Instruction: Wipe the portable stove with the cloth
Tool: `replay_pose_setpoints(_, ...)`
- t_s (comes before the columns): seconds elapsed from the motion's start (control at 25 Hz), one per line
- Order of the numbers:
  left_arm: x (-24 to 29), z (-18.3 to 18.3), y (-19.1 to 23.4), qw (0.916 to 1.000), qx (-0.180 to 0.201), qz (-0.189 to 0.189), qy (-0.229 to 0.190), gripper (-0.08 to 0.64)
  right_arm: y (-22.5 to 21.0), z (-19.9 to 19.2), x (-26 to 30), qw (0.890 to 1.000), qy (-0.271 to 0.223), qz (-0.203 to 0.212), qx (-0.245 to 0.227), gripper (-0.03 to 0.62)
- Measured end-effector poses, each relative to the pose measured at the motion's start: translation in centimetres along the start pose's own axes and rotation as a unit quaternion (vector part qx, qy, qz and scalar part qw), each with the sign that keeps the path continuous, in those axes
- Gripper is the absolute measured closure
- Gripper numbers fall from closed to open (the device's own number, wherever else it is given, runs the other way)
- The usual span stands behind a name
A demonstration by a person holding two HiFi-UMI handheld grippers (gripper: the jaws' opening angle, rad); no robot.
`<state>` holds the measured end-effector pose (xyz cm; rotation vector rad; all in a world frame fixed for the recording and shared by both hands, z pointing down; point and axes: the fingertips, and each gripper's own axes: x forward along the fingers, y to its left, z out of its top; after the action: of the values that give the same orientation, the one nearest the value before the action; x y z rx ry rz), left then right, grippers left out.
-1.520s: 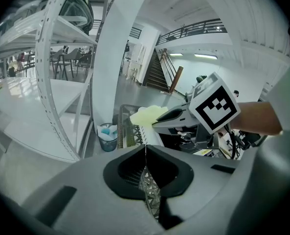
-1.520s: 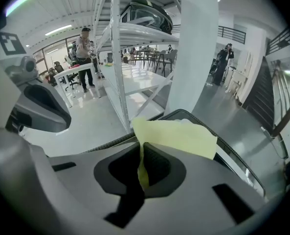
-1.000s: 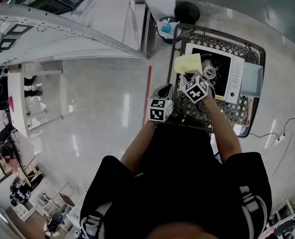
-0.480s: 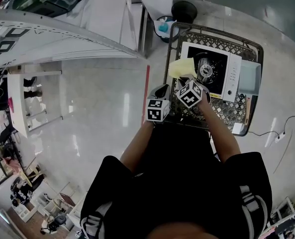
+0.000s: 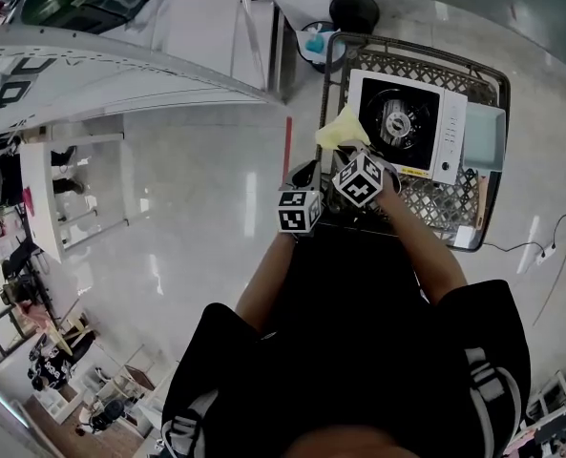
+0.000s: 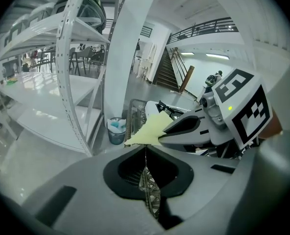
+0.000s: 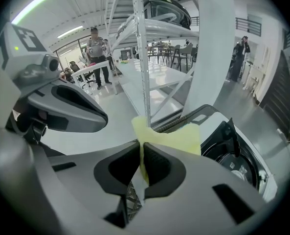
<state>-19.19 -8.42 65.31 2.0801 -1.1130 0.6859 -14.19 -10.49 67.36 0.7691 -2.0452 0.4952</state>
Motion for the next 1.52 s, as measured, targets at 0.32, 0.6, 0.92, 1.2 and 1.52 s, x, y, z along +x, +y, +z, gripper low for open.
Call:
replay_pose_setpoints(0.32,-0.8,-0.3,0.6,0.9998,-0.010,0.012,-0.008,0.538,1.9,-0.9,0.0,1.000,-0.002,0.013,-0.014,0.571)
replay_pose_setpoints(0.6,-1.1,-0.4,0.5,0.9998,-0.013,0.013,-0.012,0.538,3.7,-2.0,-1.0,0.999,-0.009,0.032,-0.023,0.571)
replay_pose_setpoints(0.92,-1.3,-0.4,-1.4,0.9999,-0.007,0.007,-0.013,0.538,3.9,-4.7,-2.3,0.999,0.008,0.018,-0.035,0.571)
replay_pose_setpoints(1.2,-1.6,-0.7,-4.0,0.9998,-0.007,0.013,-0.016,0.538,2.9,-7.5,-3.5,0.999,0.018,0.022,-0.018,0.571)
replay_pose_setpoints(1.52,-2.2,-1.4,-7.5,0.9994,-0.007,0.025,-0.021,0.538,3.4,-10.4,-4.4,0.998,0.022,0.051,0.014,0.571)
